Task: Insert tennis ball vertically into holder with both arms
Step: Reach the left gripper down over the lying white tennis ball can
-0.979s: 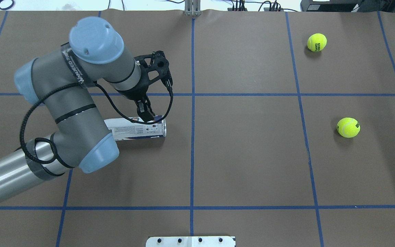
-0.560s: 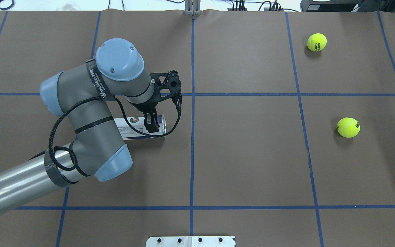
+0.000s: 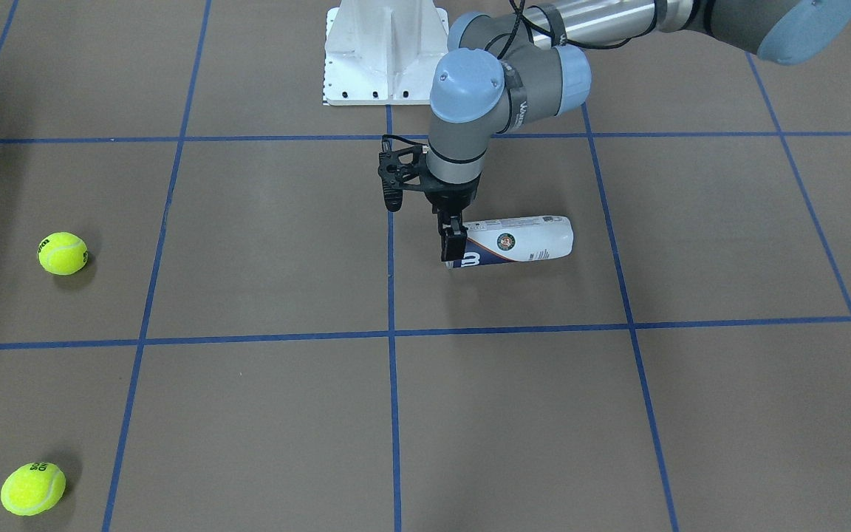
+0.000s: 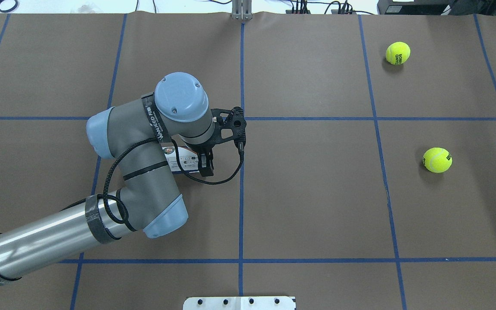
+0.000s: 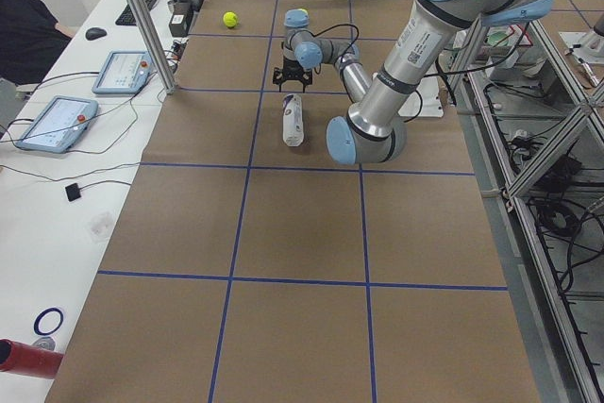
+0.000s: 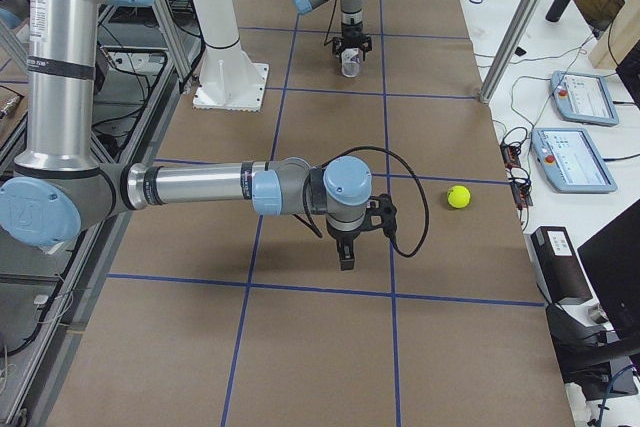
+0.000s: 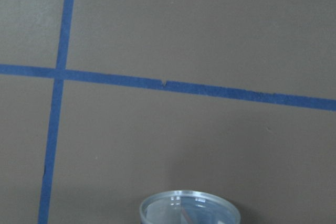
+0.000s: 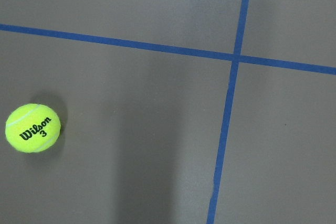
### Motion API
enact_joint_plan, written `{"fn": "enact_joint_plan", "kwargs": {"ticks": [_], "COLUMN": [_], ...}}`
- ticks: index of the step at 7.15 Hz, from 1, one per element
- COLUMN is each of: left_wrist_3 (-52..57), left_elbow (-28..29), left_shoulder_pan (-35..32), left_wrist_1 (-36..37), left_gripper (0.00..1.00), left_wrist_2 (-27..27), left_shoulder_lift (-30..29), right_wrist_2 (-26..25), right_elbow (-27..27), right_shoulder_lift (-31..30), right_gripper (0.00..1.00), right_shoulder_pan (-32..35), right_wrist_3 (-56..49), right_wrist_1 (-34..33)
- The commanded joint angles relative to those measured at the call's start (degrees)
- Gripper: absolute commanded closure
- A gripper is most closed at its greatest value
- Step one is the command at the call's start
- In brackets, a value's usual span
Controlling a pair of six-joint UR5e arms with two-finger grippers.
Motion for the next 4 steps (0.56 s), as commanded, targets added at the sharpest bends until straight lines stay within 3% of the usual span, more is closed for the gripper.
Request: {"fn": "enact_joint_plan", "kwargs": {"ticks": [1,4], "left_wrist_3": [0.1,0.1], "left_elbow": [0.8,2.1], "left_shoulder_pan": [0.1,0.2], "left_wrist_1": [-0.5,-0.6], "left_gripper": [0.01,0.01], "left_wrist_2": [0.2,0.2], "left_shoulder_lift": [0.0,0.1], "right_wrist_2": [0.0,0.0], "right_elbow": [0.0,-0.1], "right_shoulder_lift": [0.0,-0.1], "right_gripper": [0.00,0.00], "right_shoulder_pan": [0.0,0.0], "right_wrist_3": [0.0,0.0], "right_wrist_1": [0.0,-0.1]}}
